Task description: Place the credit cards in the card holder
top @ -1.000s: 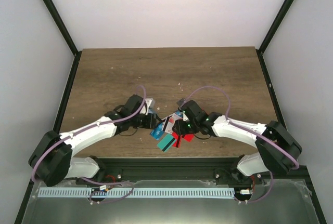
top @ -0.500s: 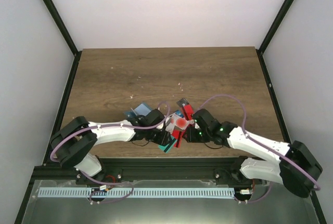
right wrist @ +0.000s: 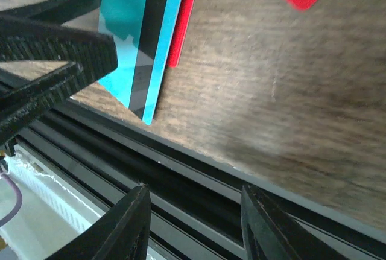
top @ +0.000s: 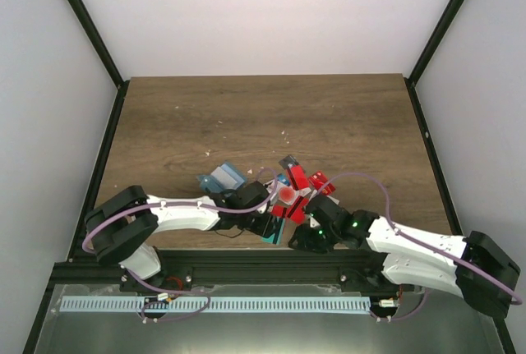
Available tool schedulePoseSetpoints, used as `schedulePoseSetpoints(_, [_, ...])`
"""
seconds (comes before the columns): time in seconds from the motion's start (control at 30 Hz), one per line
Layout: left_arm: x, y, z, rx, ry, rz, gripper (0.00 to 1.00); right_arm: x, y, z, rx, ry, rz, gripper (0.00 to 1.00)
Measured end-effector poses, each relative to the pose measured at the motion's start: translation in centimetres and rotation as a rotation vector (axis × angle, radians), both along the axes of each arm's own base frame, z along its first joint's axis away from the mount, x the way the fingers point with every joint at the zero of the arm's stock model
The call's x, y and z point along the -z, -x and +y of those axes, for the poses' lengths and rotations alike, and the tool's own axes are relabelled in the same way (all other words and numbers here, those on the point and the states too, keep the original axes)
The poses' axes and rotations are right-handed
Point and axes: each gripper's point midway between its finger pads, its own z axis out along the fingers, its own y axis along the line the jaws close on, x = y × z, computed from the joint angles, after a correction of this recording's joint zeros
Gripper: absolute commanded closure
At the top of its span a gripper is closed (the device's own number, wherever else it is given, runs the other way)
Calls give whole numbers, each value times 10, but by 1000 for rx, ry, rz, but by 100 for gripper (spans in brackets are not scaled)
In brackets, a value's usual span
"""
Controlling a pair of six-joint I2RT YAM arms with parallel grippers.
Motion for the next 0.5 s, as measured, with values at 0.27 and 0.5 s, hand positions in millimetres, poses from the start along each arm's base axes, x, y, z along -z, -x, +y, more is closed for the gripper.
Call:
schedulePoseSetpoints(0.27, [1, -1, -1, -35, -16, -21, 53, 3, 11, 10, 23, -42, 42, 57])
schedulePoseSetpoints(0.5, [0, -17, 11, -120, -102, -80, 53, 6, 10, 8, 57, -45, 50, 56])
